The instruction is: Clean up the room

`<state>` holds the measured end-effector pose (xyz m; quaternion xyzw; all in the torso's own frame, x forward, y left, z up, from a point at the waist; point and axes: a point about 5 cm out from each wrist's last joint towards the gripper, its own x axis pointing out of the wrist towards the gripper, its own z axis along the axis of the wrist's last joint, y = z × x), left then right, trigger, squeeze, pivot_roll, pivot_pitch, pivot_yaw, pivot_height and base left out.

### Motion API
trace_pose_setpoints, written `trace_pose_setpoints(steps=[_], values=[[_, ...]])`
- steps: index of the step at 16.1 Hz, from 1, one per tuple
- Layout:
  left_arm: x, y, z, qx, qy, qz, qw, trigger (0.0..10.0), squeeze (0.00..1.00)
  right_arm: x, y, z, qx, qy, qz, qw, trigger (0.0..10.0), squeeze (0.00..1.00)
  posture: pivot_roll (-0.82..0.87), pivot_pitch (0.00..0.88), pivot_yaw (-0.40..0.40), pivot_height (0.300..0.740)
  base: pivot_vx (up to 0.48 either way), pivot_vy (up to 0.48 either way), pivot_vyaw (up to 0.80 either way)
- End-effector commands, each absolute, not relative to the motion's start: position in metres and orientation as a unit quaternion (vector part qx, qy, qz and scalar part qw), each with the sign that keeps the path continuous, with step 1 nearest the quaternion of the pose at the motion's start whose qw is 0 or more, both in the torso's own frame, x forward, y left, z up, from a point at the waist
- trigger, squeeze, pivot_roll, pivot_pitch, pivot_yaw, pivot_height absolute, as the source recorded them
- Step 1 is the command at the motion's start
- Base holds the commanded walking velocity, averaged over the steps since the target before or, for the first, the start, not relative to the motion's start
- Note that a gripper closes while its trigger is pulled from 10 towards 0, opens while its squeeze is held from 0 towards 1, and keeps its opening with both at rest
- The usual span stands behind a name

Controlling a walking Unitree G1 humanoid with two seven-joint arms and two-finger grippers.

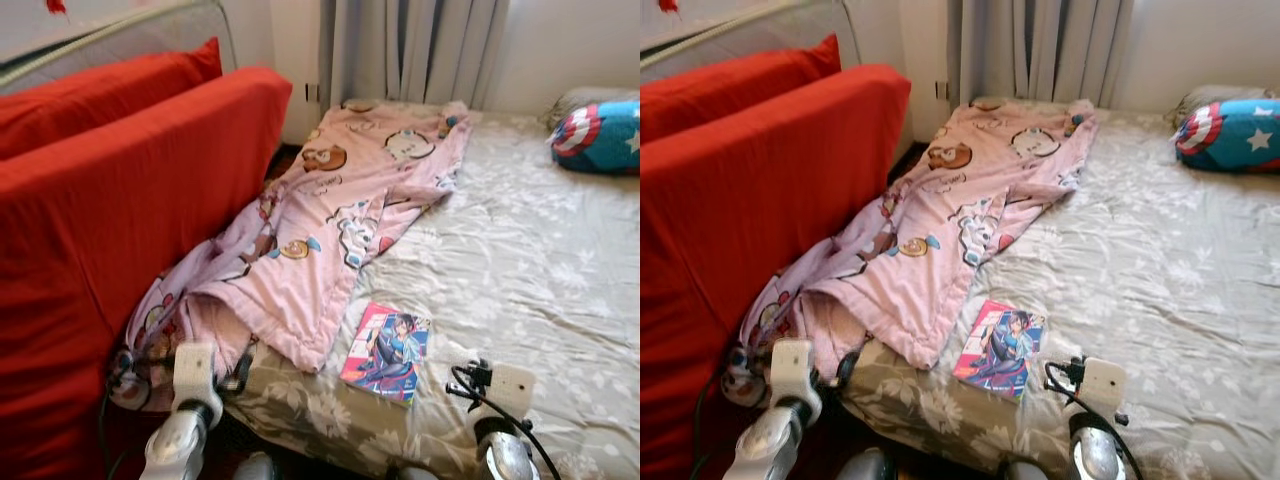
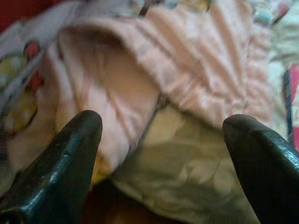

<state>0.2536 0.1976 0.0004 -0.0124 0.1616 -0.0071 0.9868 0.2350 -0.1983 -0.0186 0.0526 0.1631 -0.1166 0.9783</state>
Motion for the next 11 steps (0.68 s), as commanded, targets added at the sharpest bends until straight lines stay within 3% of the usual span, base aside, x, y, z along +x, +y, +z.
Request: trace_pose_setpoints(steps=[1, 5, 11], values=[[0.251, 0.203, -0.008, -0.003, 0.184, 0.0, 0.983, 10.0, 0.0, 0.228, -0.202, -0.031, 0.061, 0.204, -0.122, 0.969, 10.0, 0.0, 0.0, 0.0, 0.019, 0.685, 0.0, 0.0, 0.0], [0.226, 0.205, -0.041, 0.012, 0.277, -0.013, 0.961, 10.0, 0.0, 0.197, -0.206, -0.064, 0.049, 0.322, -0.109, 0.939, 10.0, 0.0, -0.01, 0.0, 0.03, 0.735, 0.0, 0.0, 0.0], [0.198, 0.207, -0.068, 0.025, 0.377, -0.009, 0.926, 10.0, 0.0, 0.164, -0.203, -0.086, 0.057, 0.406, -0.112, 0.905, 10.0, 0.0, -0.02, 0.0, 0.033, 0.74, 0.0, 0.0, 0.0]])
